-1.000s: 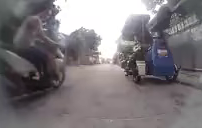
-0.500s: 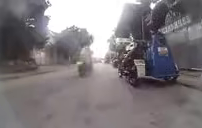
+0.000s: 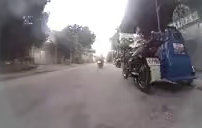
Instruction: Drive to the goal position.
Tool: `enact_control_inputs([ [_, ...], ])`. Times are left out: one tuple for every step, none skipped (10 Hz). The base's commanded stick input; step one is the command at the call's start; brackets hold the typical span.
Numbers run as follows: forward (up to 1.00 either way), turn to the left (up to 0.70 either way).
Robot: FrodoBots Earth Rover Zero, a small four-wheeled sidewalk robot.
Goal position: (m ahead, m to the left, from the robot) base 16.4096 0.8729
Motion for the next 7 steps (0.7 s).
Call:
enact_control_inputs([
  [1.0, 0.0],
  [1.0, 0.0],
  [1.0, 0.0],
  [1.0, 0.0],
  [1.0, 0.0],
  [1.0, 0.0],
  [1.0, 0.0],
])
